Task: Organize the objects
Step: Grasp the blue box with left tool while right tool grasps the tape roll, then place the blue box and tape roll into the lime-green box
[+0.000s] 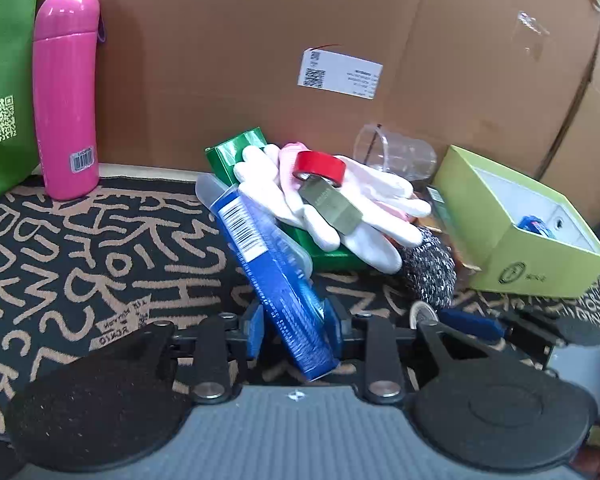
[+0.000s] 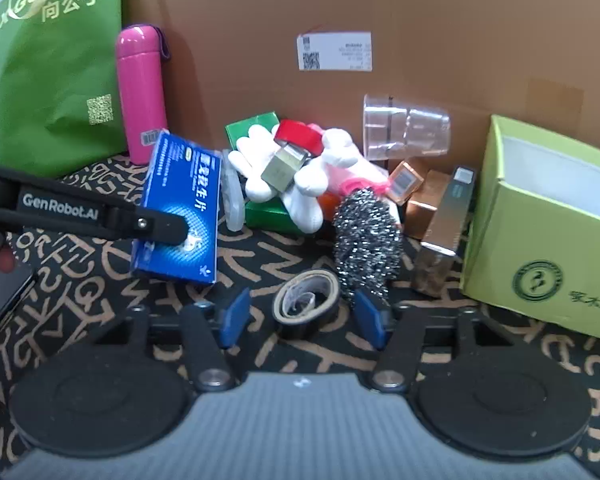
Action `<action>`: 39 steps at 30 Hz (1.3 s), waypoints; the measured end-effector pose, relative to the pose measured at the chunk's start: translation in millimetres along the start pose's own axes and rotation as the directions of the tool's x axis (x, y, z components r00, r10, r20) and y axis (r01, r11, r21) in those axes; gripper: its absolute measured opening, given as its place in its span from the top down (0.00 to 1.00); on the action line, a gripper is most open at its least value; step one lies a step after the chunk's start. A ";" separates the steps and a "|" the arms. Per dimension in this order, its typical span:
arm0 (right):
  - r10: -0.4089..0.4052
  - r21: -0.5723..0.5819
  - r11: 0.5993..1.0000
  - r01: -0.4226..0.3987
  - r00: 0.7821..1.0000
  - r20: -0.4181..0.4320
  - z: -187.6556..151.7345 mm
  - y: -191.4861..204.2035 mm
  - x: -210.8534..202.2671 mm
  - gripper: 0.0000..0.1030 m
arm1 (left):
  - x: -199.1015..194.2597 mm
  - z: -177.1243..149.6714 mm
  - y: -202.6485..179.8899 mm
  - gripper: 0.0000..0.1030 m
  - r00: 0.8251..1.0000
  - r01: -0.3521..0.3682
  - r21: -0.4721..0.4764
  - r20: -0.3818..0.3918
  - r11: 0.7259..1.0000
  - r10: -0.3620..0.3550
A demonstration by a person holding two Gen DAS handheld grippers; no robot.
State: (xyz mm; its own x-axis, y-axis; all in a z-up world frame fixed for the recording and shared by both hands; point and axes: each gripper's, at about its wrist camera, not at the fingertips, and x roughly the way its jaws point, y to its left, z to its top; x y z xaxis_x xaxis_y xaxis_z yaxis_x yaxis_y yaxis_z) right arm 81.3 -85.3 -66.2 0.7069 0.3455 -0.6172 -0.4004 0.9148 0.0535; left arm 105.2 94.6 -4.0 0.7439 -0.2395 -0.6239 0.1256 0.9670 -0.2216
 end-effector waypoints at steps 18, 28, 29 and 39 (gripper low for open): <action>0.003 -0.014 1.000 -0.003 1.000 -0.015 -17.9 -20.3 -46.6 0.65 | 4.1 -9.4 -0.4 0.84 0.959 0.251 -0.077 -0.115 0.965 -0.259; -0.008 0.050 0.999 0.010 0.999 -0.038 -32.0 -32.7 -44.1 0.65 | 23.3 0.6 -27.6 0.84 0.978 0.184 -0.023 -0.093 0.983 -0.185; -0.007 0.051 0.999 0.009 0.999 -0.036 -31.9 -33.5 -43.7 0.65 | 28.2 3.1 -28.2 0.83 0.981 0.171 -0.024 -0.092 0.985 -0.172; -0.002 0.083 0.997 0.003 1.000 -0.009 -32.7 -41.2 -40.1 0.65 | 27.9 0.7 -39.3 0.84 0.985 0.135 0.007 -0.105 0.991 -0.134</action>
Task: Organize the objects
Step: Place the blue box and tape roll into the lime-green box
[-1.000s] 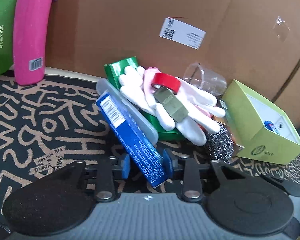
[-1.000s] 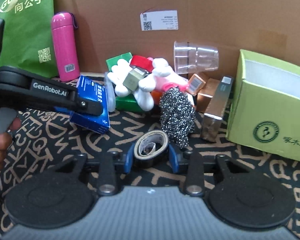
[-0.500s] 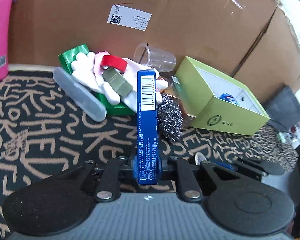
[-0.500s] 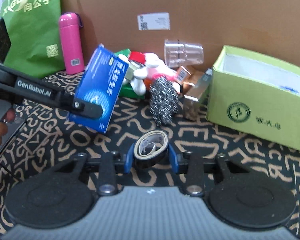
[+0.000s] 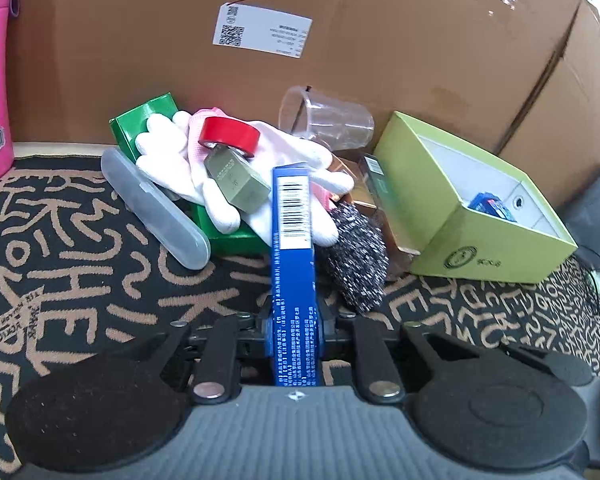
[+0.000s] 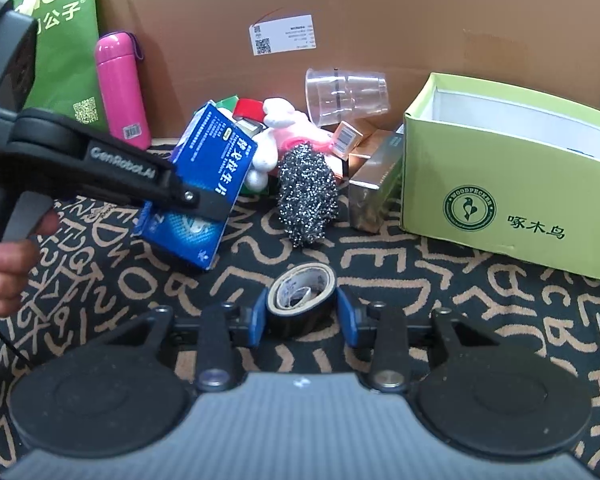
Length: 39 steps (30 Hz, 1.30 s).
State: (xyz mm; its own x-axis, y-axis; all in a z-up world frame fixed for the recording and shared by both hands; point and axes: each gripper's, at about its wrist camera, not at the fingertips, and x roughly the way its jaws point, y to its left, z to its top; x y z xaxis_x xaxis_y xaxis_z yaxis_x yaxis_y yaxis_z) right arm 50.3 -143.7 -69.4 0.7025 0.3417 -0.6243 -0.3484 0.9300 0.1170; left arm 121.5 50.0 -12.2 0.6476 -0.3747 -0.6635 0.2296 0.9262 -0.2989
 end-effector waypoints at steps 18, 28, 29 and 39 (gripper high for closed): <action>-0.243 0.085 0.970 0.228 0.925 0.293 44.2 -100.2 -108.0 0.65 | -17.4 75.8 -142.3 0.84 0.966 0.213 0.292 0.078 0.932 -0.246; -0.405 0.127 0.914 0.386 0.889 0.211 78.8 -186.7 -74.4 0.65 | 94.6 109.7 -187.0 0.84 0.997 0.077 0.356 -0.011 0.931 -0.078; -0.401 0.133 0.915 0.381 0.897 0.186 79.8 -194.7 -65.8 0.65 | 103.1 109.6 -187.4 0.84 0.998 0.063 0.360 -0.019 0.931 -0.060; -0.372 0.121 0.926 0.358 0.921 0.119 74.9 -214.9 -29.8 0.33 | 130.3 106.6 -191.6 0.19 1.000 0.003 0.403 -0.004 0.915 -0.002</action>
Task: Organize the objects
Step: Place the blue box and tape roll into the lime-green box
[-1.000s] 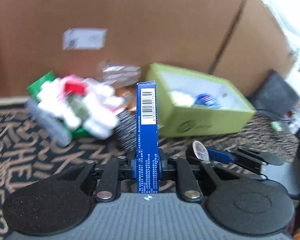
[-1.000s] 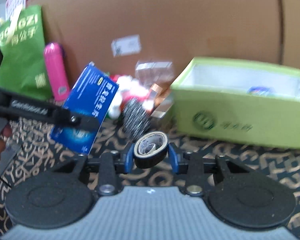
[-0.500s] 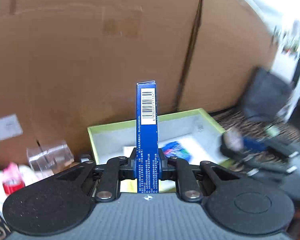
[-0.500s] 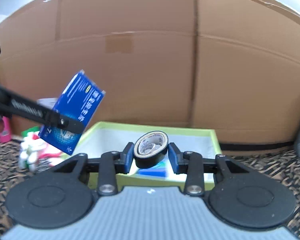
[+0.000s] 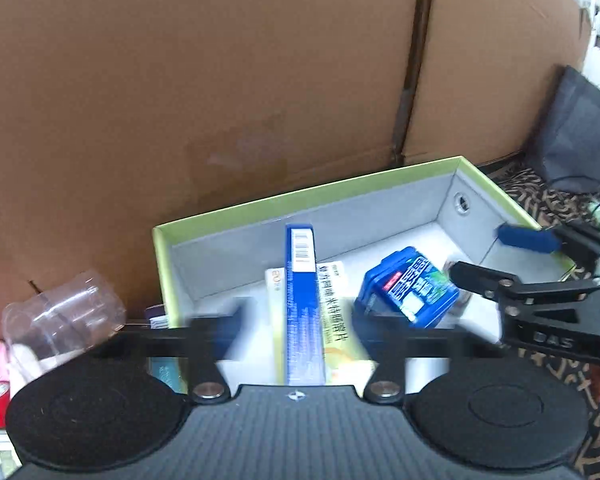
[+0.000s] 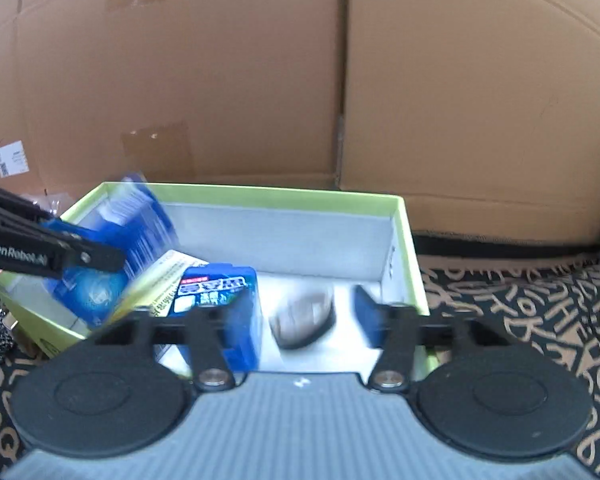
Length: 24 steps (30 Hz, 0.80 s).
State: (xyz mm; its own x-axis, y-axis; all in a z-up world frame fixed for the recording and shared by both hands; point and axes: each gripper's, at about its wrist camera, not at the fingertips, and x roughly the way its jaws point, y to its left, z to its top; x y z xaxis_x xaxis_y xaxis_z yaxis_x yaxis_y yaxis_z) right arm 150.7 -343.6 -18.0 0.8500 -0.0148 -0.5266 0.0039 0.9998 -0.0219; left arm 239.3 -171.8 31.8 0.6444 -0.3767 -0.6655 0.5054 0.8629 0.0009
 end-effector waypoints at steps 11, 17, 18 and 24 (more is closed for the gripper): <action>-0.025 -0.002 1.000 0.026 0.963 0.268 -11.0 25.7 -108.8 0.00 | -77.8 -45.2 18.4 0.18 0.994 -0.029 -0.149 0.105 0.988 0.045; 0.064 0.061 0.995 -0.079 0.971 0.230 -41.8 54.5 -124.2 0.00 | -124.2 -108.1 44.1 0.15 0.985 -0.101 -0.256 0.111 0.961 0.133; 0.083 0.067 0.993 -0.099 0.974 0.211 -48.0 61.1 -122.9 0.00 | -123.2 -112.0 48.2 0.15 0.984 -0.121 -0.273 0.097 0.954 0.152; 0.217 0.043 0.974 -0.221 0.973 0.079 -74.5 117.0 -104.5 0.00 | -140.6 -161.2 93.8 0.15 0.974 -0.193 -0.428 0.022 0.883 0.224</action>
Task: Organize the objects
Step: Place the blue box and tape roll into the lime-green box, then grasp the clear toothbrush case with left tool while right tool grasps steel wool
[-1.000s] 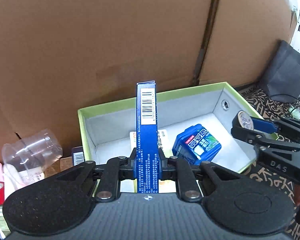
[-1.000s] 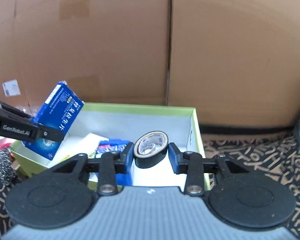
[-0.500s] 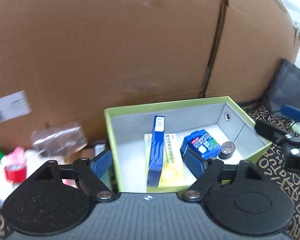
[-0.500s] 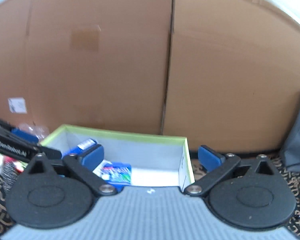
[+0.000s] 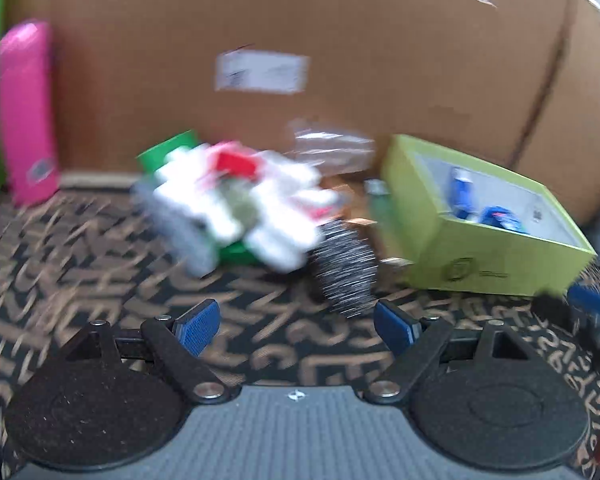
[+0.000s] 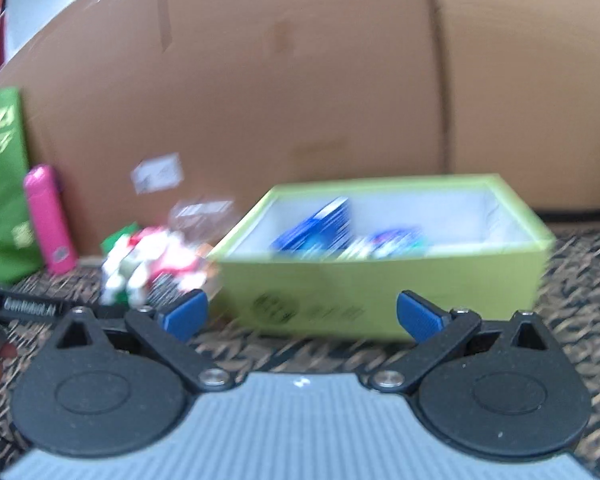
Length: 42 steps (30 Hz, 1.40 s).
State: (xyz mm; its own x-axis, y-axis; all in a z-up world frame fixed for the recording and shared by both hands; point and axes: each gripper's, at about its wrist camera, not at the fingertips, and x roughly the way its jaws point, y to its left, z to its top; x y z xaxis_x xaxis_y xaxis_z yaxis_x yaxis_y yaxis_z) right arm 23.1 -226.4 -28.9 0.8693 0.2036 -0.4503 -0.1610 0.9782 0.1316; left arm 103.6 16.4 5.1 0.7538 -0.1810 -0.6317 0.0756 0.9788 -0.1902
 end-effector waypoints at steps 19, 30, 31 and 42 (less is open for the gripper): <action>0.089 -0.220 0.969 -0.114 0.989 -0.120 -12.3 120.9 69.3 0.24 | 53.8 36.4 88.8 0.15 0.995 -0.085 -0.290 0.022 0.953 0.095; 0.045 -0.237 0.969 -0.074 0.991 -0.126 -0.4 118.6 107.9 0.41 | 69.1 46.5 100.3 0.63 1.000 -0.015 -0.231 0.008 0.973 0.017; 0.042 -0.234 0.970 -0.071 0.991 -0.126 0.3 117.7 111.0 0.41 | 68.5 45.3 100.7 0.62 1.000 -0.013 -0.236 0.010 0.972 0.015; 0.045 -0.178 0.981 -0.072 0.987 -0.151 -0.2 102.0 111.9 0.69 | 54.1 37.2 85.4 0.79 0.999 -0.030 -0.149 0.015 0.988 0.033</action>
State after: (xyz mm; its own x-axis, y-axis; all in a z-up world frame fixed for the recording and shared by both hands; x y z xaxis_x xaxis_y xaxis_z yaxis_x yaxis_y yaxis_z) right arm 103.9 -103.9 -66.0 0.7805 0.2517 -0.5722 -0.3041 0.9526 0.0041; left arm 175.1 93.8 -17.4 0.7657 -0.1472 -0.6261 -0.0453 0.9587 -0.2808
